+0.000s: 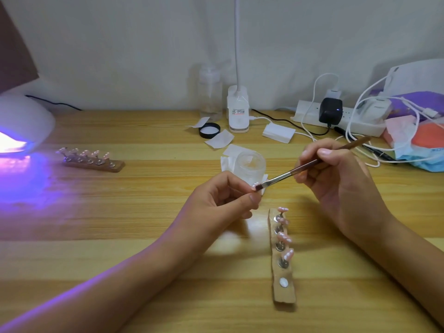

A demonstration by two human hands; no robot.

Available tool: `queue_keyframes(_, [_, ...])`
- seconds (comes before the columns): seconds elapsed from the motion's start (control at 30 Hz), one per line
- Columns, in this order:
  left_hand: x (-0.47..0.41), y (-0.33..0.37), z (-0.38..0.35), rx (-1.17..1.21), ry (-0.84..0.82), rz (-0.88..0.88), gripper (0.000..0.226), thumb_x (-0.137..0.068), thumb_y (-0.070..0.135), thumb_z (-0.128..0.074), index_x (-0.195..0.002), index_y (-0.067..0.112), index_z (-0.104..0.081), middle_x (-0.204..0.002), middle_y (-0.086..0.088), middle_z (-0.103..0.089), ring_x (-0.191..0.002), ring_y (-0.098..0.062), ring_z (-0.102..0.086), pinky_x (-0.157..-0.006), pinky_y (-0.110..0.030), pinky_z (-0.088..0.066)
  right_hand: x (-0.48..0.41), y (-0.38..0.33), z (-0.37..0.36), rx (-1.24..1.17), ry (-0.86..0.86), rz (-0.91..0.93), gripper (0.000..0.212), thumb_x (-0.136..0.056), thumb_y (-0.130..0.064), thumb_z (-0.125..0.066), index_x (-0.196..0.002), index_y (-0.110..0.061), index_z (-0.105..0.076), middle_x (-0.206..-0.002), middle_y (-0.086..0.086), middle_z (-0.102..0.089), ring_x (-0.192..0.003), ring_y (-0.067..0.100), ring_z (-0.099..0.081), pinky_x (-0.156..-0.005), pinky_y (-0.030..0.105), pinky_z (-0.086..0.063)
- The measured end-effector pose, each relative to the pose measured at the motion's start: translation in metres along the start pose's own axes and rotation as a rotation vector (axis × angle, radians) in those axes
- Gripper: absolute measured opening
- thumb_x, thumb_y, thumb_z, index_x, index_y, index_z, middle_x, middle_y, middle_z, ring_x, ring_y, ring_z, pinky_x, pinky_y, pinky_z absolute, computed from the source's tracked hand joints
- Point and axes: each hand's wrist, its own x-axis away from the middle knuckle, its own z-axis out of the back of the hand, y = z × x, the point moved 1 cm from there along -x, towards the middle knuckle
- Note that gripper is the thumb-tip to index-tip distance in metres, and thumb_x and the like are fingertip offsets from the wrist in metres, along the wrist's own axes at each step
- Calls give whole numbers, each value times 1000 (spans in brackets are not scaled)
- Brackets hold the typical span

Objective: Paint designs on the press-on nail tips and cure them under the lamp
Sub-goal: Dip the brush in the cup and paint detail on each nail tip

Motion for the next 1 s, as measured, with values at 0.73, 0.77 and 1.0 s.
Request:
queue_keyframes(0.73, [-3, -5, 2, 10, -21, -18, 7, -74, 28, -73, -78, 32, -70, -82, 6, -69, -81, -6, -62, -74, -16, -51, 4, -5, -9, -53, 25, -137, 24, -89, -28, -55, -74, -21, -73, -63, 0, -63, -59, 7, -60, -62, 17, -53])
queue_keyframes(0.77, [-3, -5, 2, 13, -19, -17, 8, -73, 26, -73, -77, 33, -70, -81, 7, -69, -80, -6, -62, -74, -16, -51, 4, -5, -9, -43, 15, -137, 24, -89, -28, -55, -75, -21, -73, -64, 0, -63, -60, 7, -61, -63, 17, -53])
queue_keyframes(1.0, [-3, -4, 2, -16, -17, -14, 10, -77, 26, -75, -76, 34, -68, -78, 8, -67, -74, -5, -60, -72, -16, -51, 4, -3, -9, 26, 128, -125, 20, -85, -31, -60, -84, -11, -64, -63, -1, -65, -58, 7, -62, -62, 16, -53])
